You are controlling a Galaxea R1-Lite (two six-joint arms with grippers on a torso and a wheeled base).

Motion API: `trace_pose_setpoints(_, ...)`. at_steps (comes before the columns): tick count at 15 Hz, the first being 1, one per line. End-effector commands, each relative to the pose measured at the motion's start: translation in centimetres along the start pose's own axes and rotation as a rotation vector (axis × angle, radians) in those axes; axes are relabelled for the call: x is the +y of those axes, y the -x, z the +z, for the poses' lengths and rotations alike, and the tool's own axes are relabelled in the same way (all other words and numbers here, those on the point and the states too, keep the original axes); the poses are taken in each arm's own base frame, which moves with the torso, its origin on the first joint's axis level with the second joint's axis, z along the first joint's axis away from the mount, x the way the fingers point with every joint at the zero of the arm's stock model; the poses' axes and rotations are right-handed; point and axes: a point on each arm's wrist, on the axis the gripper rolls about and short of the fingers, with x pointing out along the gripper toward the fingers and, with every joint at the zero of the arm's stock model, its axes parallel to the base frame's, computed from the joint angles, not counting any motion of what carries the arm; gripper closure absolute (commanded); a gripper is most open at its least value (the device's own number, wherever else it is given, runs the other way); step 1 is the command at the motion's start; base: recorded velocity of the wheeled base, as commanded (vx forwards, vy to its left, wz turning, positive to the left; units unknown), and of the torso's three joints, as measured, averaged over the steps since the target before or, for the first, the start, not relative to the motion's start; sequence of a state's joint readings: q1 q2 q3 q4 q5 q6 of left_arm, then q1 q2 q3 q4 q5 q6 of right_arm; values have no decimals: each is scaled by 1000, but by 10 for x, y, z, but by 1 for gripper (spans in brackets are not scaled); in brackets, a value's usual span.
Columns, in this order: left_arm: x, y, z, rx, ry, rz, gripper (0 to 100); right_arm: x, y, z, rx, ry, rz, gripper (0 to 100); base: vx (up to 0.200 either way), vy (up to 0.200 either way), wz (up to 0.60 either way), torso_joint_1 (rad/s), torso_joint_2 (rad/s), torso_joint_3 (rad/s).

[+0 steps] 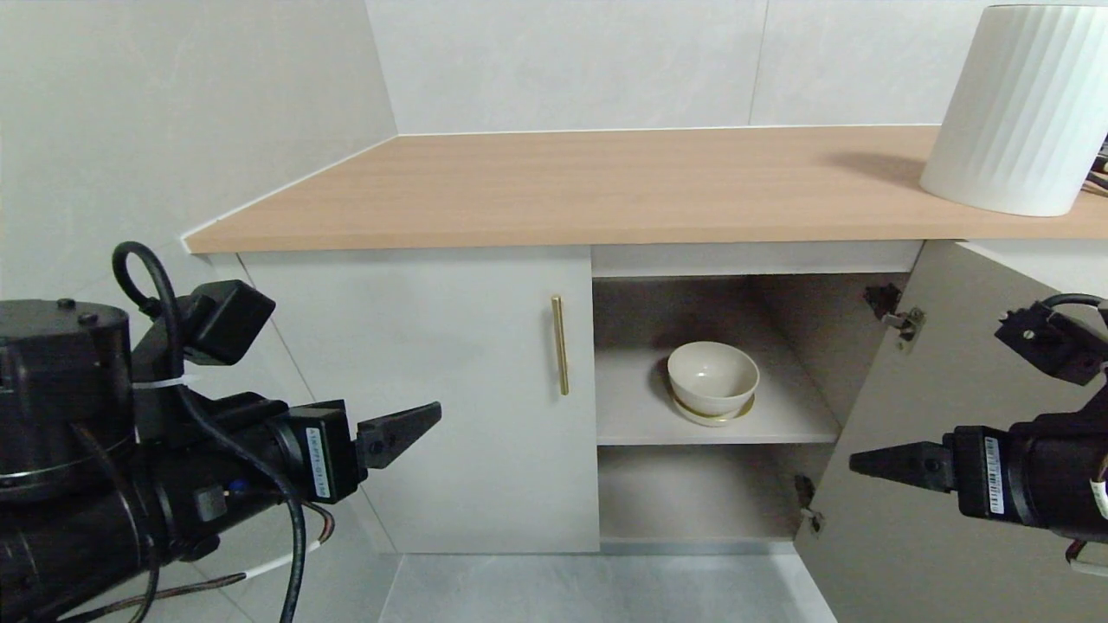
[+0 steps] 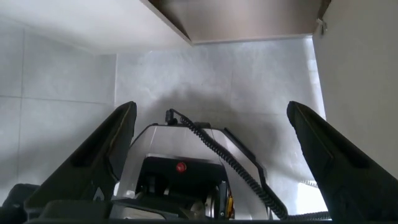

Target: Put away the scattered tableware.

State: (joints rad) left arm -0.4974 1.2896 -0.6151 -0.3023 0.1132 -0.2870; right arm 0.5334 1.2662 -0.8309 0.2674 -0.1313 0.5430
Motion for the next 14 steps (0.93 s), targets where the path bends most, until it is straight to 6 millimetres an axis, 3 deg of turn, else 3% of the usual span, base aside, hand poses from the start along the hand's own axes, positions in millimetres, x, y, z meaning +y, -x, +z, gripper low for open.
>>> trace_pose_setpoints(1,0,-2,-2,10,0,2,0,-1,1,-1,-1,0,2,0,-200,0,0,17,7,-2)
trace_pose_setpoints(14,0,-3,-3,17,-1,4,0,-3,1,-6,11,28,-7,0,-200,0,0,2,1,2)
